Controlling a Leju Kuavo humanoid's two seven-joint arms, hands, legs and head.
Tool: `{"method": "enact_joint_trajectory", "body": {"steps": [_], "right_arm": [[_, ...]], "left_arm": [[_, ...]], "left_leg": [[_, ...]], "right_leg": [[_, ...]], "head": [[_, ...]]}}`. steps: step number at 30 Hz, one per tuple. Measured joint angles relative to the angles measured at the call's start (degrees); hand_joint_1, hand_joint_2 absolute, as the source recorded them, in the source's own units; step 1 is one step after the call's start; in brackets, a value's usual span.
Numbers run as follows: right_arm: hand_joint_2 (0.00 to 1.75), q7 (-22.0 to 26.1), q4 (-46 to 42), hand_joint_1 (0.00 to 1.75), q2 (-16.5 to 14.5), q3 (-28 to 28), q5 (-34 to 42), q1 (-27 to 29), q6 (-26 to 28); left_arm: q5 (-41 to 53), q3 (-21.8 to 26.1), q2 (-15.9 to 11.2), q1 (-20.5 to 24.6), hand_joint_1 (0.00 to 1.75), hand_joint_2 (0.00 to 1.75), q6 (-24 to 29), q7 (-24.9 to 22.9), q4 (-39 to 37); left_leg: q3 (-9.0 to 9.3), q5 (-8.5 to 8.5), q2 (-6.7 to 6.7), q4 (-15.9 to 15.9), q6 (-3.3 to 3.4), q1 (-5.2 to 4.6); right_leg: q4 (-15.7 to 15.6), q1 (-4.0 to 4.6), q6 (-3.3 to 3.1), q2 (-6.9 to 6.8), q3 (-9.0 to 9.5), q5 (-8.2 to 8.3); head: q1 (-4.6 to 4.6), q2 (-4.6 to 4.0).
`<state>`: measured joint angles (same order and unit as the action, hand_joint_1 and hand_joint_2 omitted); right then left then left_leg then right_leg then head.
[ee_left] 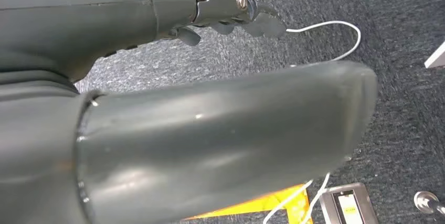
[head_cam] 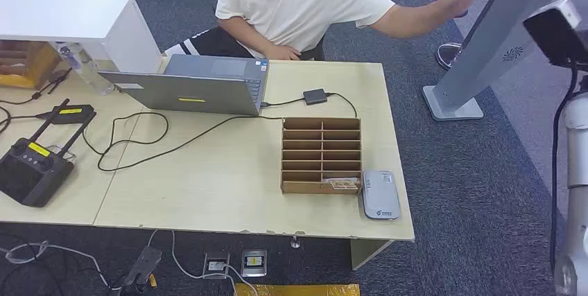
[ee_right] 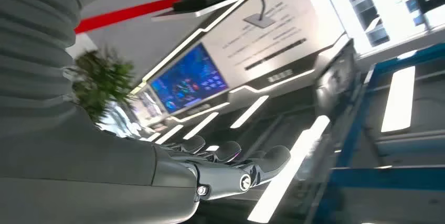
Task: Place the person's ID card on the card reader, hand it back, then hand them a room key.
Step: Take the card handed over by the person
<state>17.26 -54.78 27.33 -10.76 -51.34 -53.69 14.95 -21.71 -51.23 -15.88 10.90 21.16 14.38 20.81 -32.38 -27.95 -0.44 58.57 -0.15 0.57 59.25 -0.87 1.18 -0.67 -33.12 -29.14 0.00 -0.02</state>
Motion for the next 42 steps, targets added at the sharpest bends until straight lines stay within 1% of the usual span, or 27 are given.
{"method": "enact_joint_trajectory", "body": {"steps": [6,11,15,19,20,22,24,26,34,42], "right_arm": [[1.75,-0.27,-0.80,0.00,-0.19,-3.00,-0.86,-0.01,-0.47],[1.75,-0.45,-2.06,0.00,-0.17,-6.48,-1.16,-0.01,-2.71],[1.75,-2.17,-2.74,0.00,-0.16,-8.87,-0.51,0.66,-4.69],[1.75,-3.36,-3.11,0.00,-0.19,-9.87,0.00,2.01,-4.89],[1.75,-3.50,-3.16,0.03,-0.19,-10.05,0.09,2.24,-5.04],[1.75,-3.72,-3.17,0.81,-0.14,-10.39,0.37,2.66,-5.66],[1.75,-3.86,-3.33,1.65,-0.06,-10.67,0.79,3.15,-6.55],[1.75,-3.99,-3.71,1.75,0.06,-11.00,1.33,3.74,-7.61],[1.75,-4.52,-5.18,1.75,0.62,-11.51,3.94,6.11,-10.92],[1.75,-4.89,-7.08,1.75,1.38,-11.68,6.36,7.34,-14.01]], "left_arm": [[0.04,-0.02,0.00,0.04,0.00,0.00,-0.08,-0.02,-0.02],[0.13,-0.04,-0.03,0.11,0.00,0.00,-0.46,-0.18,-0.09],[0.46,-0.04,-0.23,0.11,0.00,0.00,-1.22,-0.70,-0.07],[0.70,-0.04,-0.41,0.14,0.00,0.00,-1.44,-0.88,-0.05],[0.75,-0.04,-0.45,0.16,0.00,0.00,-1.47,-0.92,-0.04],[0.86,-0.04,-0.50,0.17,0.00,0.00,-1.57,-1.05,-0.04],[0.99,-0.04,-0.52,0.17,0.00,0.00,-1.66,-1.14,-0.04],[1.14,-0.05,-0.56,0.18,0.00,0.00,-1.78,-1.18,-0.04],[1.65,-0.07,-0.74,0.26,0.00,0.00,-2.21,-1.20,-0.04],[1.85,-0.10,-0.99,0.43,0.00,0.00,-2.41,-1.20,-0.04]], "left_leg": [[-0.03,0.00,0.00,0.00,0.00,0.00],[-0.02,-0.01,0.07,0.00,-0.01,0.01],[-0.02,-0.01,0.03,0.00,-0.01,0.03],[-0.02,-0.01,0.06,0.00,-0.01,0.02],[-0.02,-0.01,0.07,0.00,-0.01,0.02],[-0.01,-0.01,0.07,0.01,-0.01,0.01],[-0.02,-0.01,0.08,0.01,-0.01,0.01],[-0.01,-0.01,0.08,0.01,-0.01,0.02],[-0.01,-0.01,0.08,0.01,-0.01,0.02],[-0.02,-0.01,0.08,0.01,-0.01,0.01]], "right_leg": [[-0.02,0.00,0.00,0.02,-0.03,0.00],[-0.02,0.01,0.00,0.09,-0.08,0.00],[-0.02,0.03,-0.02,0.05,-0.08,-0.01],[-0.01,0.02,-0.02,0.11,-0.08,-0.02],[-0.02,0.02,-0.02,0.12,-0.08,-0.02],[-0.02,0.02,-0.02,0.11,-0.09,-0.02],[-0.02,0.01,-0.02,0.10,-0.09,-0.02],[-0.02,0.02,-0.02,0.10,-0.09,-0.02],[-0.02,0.02,-0.02,0.11,-0.10,-0.02],[-0.02,0.02,-0.02,0.11,-0.10,-0.02]], "head": [[0.02,0.00],[0.01,0.00],[0.02,0.00],[0.01,0.00],[-0.01,0.00],[0.01,0.00],[0.01,0.00],[0.01,0.00],[0.01,0.00],[0.02,0.00]]}}
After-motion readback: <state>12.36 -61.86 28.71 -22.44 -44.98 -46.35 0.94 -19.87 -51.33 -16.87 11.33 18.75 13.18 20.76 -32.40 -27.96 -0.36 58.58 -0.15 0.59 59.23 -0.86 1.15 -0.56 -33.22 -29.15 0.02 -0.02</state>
